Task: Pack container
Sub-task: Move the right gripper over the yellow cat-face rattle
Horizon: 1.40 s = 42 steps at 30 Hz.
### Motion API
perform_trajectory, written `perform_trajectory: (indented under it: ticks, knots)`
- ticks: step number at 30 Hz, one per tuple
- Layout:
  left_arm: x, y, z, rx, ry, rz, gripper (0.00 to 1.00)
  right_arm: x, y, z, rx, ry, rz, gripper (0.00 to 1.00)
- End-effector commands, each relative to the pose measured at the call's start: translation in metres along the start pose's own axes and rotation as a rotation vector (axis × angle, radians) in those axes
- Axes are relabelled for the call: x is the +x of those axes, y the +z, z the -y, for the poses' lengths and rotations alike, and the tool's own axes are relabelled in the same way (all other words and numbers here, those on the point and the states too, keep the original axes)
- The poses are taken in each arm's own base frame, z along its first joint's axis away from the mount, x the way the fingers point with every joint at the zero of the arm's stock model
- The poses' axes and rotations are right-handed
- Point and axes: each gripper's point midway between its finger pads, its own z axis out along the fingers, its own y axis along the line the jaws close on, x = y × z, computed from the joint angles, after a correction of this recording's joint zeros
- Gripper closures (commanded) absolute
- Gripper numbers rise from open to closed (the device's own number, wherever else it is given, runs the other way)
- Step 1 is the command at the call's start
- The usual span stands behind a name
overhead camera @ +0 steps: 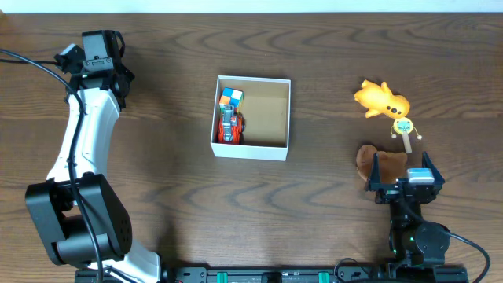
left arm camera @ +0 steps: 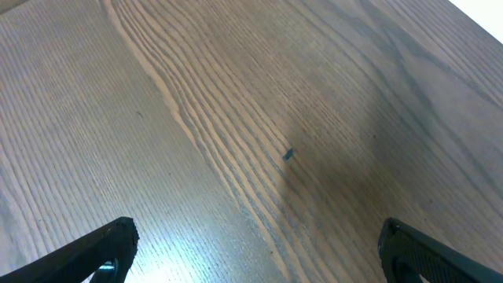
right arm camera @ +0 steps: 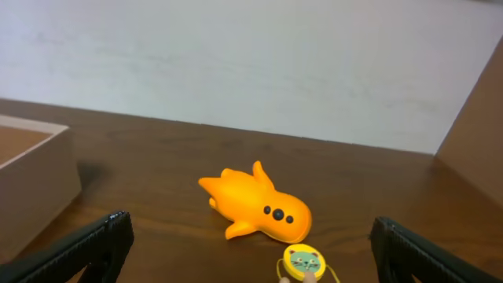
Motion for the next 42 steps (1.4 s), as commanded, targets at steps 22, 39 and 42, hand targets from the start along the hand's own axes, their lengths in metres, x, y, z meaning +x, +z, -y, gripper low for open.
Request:
perform_trajectory:
  ticks: [22, 39, 42]
  knots:
    - [-0.017, -0.012, -0.001, 0.005, -0.010, 0.044, 0.02, -0.071, 0.119, 0.001, -0.029, 0.136, -0.506, 0.01]
    - [-0.017, -0.012, -0.001, 0.005, -0.010, 0.044, 0.02, 0.006, 0.080, -0.044, -0.345, 0.045, -0.935, 0.01]
    - [-0.017, -0.012, -0.001, 0.005, -0.010, 0.044, 0.02, 0.016, 0.068, -0.042, -0.385, -0.043, -0.984, 0.01]
